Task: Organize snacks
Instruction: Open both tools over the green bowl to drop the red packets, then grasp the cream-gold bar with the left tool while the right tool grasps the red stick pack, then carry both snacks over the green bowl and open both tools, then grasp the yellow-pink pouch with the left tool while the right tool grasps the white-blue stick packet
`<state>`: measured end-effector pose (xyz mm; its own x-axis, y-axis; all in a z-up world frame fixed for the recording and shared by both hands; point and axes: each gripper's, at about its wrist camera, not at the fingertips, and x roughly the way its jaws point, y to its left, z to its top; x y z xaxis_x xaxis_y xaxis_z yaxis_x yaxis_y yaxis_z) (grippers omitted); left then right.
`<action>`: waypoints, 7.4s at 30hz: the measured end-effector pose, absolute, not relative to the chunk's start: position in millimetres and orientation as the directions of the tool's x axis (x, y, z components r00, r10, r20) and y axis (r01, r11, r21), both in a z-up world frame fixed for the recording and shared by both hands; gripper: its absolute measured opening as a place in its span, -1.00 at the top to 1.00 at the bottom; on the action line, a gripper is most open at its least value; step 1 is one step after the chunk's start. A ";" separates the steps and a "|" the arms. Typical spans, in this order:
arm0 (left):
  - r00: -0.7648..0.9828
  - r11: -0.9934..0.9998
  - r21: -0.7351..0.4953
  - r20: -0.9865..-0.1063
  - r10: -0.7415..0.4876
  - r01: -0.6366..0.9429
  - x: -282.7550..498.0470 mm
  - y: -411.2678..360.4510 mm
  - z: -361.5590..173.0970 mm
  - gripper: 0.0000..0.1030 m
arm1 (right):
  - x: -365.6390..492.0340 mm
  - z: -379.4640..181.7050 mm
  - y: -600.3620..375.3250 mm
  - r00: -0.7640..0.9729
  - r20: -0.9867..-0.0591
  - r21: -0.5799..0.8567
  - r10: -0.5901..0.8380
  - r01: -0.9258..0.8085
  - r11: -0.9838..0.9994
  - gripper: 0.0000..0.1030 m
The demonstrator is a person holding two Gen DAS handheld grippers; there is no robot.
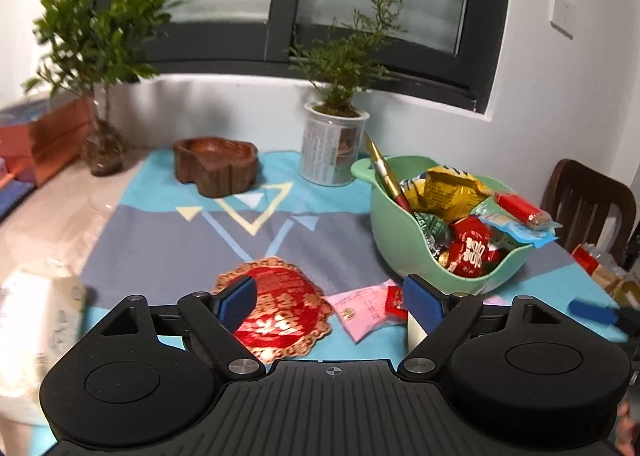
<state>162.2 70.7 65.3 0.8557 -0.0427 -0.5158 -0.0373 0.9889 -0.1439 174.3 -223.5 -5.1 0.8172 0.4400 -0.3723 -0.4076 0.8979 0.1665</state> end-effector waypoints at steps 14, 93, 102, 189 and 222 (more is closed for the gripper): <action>0.803 0.985 -0.175 -0.587 -0.101 -0.004 144.2 60.4 36.8 -1.00 | 219.0 -32.7 -186.1 0.685 -0.539 0.220 0.490 -0.447 0.867 -0.81; 0.704 0.992 -0.097 -0.699 -0.122 0.076 90.7 33.9 11.6 -1.00 | 117.8 -33.3 -174.8 0.578 -0.553 0.196 0.601 -0.610 0.768 -0.38; 0.671 0.993 -0.034 -0.734 -0.103 0.115 96.6 29.5 0.8 -1.00 | 118.8 -37.9 -184.1 0.688 -0.570 0.042 0.449 -0.522 0.852 -0.02; 0.842 0.986 -0.168 -0.531 -0.096 0.006 178.9 22.7 93.4 -1.00 | 185.0 50.4 -222.7 0.862 -0.184 0.276 0.473 -0.417 0.866 -0.58; 0.680 0.991 -0.015 -0.726 -0.104 0.135 105.3 -4.3 3.5 -1.00 | 174.6 -38.7 -185.2 0.678 -0.585 0.004 0.445 -0.546 0.838 -0.02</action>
<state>105.3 -4.3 3.5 0.6801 -0.1039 -0.7257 0.1351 0.9907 -0.0152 174.6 -185.2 -38.7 0.6779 0.4447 -0.5854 -0.5462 0.8377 0.0039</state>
